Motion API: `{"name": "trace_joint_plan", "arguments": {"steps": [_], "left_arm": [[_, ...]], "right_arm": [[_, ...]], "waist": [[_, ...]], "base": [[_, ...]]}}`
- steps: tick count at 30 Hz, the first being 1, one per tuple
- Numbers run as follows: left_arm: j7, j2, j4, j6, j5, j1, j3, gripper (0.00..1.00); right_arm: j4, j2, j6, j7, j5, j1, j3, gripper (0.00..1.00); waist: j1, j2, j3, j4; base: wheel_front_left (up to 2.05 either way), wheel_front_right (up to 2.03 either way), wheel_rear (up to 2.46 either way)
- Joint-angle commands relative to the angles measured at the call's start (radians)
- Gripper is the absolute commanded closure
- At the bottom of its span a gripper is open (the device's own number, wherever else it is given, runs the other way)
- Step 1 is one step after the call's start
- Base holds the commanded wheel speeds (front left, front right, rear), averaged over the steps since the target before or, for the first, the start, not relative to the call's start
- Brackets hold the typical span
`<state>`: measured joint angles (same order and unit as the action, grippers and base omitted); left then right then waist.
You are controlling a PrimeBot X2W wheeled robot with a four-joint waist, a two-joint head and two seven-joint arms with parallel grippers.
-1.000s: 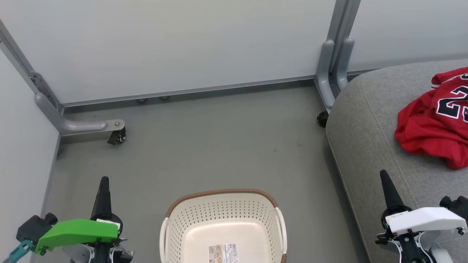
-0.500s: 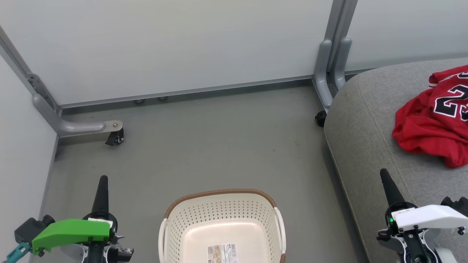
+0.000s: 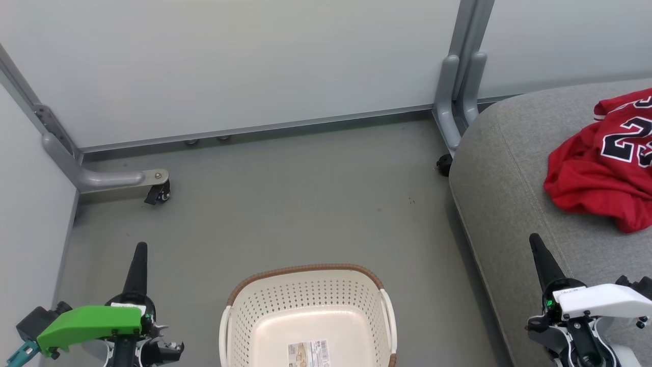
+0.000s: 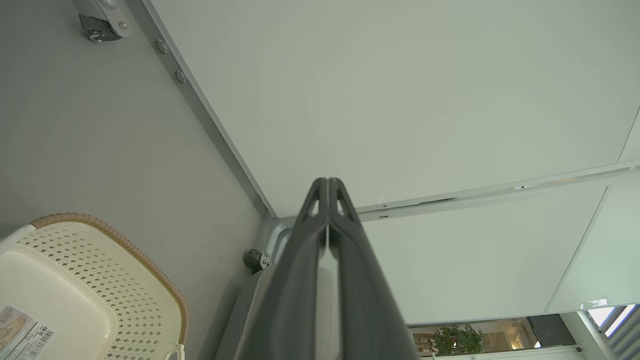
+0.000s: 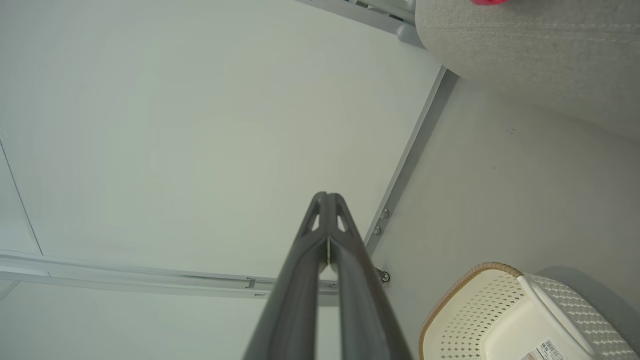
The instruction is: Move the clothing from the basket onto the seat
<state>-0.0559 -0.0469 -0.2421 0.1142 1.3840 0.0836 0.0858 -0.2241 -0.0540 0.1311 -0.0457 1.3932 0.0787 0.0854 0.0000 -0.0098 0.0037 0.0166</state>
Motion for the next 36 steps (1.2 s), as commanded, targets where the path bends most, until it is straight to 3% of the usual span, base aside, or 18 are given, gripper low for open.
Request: {"name": "trace_joint_plan", "arguments": {"steps": [1,29,36], "left_arm": [[-0.007,-0.005,0.002,0.006,0.024,0.024,0.005,1.00],[-0.058,-0.006,-0.004,0.019,0.227,0.032,0.030,1.00],[-0.062,-0.006,-0.004,0.020,0.230,0.030,0.031,1.00]], "right_arm": [[-0.001,-0.006,0.000,-0.007,0.023,0.017,0.004,1.00],[-0.021,-0.006,-0.001,-0.063,0.223,0.034,0.021,1.00],[-0.022,-0.005,-0.001,-0.066,0.227,0.034,0.022,1.00]], "waist": [[0.0000,0.0075,0.000,-0.001],[0.0000,0.0097,-0.001,-0.016],[0.0000,0.0098,-0.001,-0.017]], "base": [[0.00,0.00,0.00],[0.00,0.00,0.00],[0.00,0.00,0.00]]}}
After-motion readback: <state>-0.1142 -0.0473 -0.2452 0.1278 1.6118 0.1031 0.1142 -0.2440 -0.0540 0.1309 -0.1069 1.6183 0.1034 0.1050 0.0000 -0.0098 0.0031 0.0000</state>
